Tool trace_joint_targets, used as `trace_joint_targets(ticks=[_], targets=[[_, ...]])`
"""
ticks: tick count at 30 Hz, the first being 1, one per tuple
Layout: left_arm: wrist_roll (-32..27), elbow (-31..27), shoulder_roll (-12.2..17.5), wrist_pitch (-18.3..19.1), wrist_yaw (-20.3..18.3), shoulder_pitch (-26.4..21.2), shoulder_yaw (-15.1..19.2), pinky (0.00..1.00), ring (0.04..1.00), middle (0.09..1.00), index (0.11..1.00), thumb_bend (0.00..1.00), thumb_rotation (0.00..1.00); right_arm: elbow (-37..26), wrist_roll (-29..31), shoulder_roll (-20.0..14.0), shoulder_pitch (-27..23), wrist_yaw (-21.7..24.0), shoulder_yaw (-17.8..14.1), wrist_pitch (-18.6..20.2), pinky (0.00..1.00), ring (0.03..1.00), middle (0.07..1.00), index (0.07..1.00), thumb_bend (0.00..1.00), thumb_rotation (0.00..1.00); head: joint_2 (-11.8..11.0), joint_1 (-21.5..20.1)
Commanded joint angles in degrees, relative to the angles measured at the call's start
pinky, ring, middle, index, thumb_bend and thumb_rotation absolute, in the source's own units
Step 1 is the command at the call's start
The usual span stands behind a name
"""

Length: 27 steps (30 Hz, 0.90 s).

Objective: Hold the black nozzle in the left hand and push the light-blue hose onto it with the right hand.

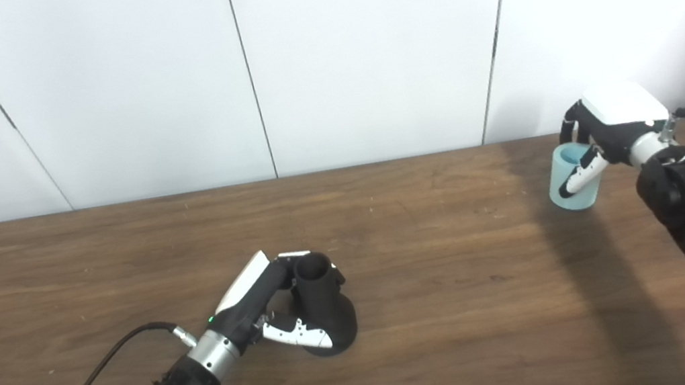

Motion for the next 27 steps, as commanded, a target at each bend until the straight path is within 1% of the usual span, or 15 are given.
trace_joint_targets(ticks=[1,2,6,11,15,18,21,27], targets=[[4.5,4.1,2.7,6.0,-4.5,4.6,-1.8,0.32,0.393,0.491,0.477,0.53,0.0,-3.8,0.1,-2.0,-2.0,1.3,-0.7,1.1,0.16,0.229,0.314,0.484,0.52,0.14,0.1,0.0],[4.4,4.2,2.7,6.0,-4.5,4.6,-1.8,0.32,0.393,0.491,0.477,0.53,0.0,-4.9,0.1,-2.0,-1.8,1.8,-0.8,1.4,0.16,0.232,0.319,0.484,0.52,0.14,0.1,0.0],[4.4,4.5,2.7,5.7,-4.4,4.6,-1.8,0.31,0.39,0.49,0.477,0.53,0.0,-12.7,0.1,-1.7,-0.8,4.8,-1.2,2.5,0.18,0.247,0.332,0.485,0.52,0.13,0.0,-0.1],[4.6,4.3,2.7,5.8,-4.4,4.6,-1.9,0.31,0.388,0.49,0.478,0.53,0.0,-21.7,0.9,-1.3,-0.5,7.8,-1.9,2.4,0.23,0.303,0.379,0.486,0.52,0.13,0.0,-0.1],[4.6,4.3,2.5,5.9,-4.4,4.4,-1.9,0.31,0.387,0.49,0.478,0.53,0.0,-31.2,2.5,0.1,-0.9,11.5,-2.8,3.0,0.21,0.29,0.378,0.486,0.52,0.13,0.0,0.0],[4.7,4.3,2.2,6.3,-4.4,4.2,-2.0,0.31,0.386,0.489,0.478,0.53,0.0,-37.1,4.3,1.8,-1.3,13.5,-3.2,2.9,0.2,0.276,0.366,0.485,0.52,0.13,0.0,0.4],[5.0,4.0,1.9,6.8,-4.4,4.1,-2.2,0.31,0.395,0.49,0.477,0.53,0.0,-40.1,5.3,3.4,-1.6,14.6,-3.4,2.3,0.2,0.279,0.363,0.485,0.52,0.13,0.0,1.0],[6.3,2.9,1.5,8.3,-4.5,4.0,-2.7,0.35,0.425,0.505,0.463,0.52,0.0,-45.2,6.8,7.3,-2.4,17.1,-2.5,1.2,0.14,0.215,0.311,0.484,0.52,0.13,0.2,1.5]])
